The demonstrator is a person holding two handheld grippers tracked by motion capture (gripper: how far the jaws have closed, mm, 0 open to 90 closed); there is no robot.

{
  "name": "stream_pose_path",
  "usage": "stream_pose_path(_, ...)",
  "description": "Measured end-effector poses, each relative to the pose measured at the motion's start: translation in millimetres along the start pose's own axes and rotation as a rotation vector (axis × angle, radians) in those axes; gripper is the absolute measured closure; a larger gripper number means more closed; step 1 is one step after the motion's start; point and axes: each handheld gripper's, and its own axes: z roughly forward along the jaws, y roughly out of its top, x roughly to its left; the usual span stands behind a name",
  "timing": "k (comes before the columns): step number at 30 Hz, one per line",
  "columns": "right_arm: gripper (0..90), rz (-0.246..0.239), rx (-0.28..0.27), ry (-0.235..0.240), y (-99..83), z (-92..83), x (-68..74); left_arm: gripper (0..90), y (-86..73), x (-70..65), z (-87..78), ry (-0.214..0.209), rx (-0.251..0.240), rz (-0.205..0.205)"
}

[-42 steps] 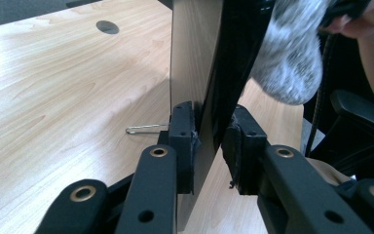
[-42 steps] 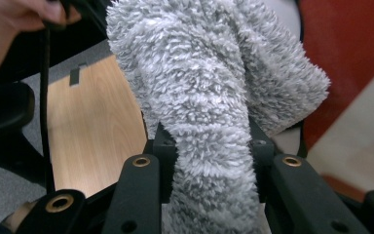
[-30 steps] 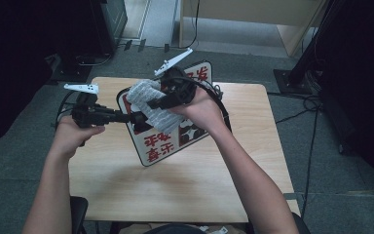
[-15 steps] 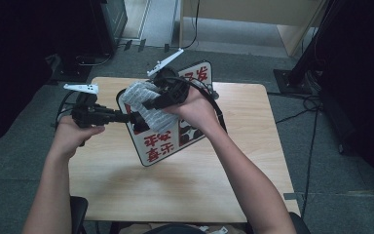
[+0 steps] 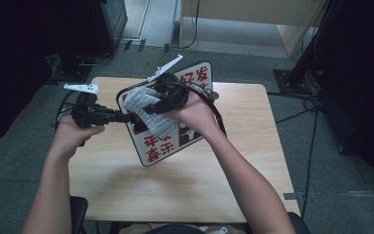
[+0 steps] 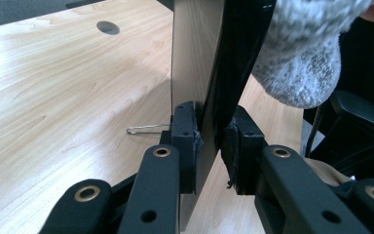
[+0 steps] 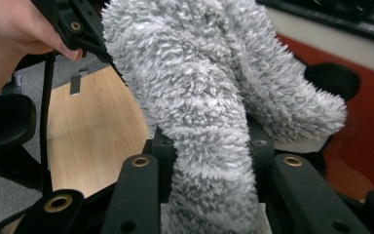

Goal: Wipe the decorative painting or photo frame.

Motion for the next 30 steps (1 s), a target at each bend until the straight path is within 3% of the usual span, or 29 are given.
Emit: stream_pose_path(30, 67.5, 0.019, 0.027, 0.034, -34.5, 23.0, -4.4, 76.5, -0.3, 0.3, -0.3, -0.004, 0.002, 0.003)
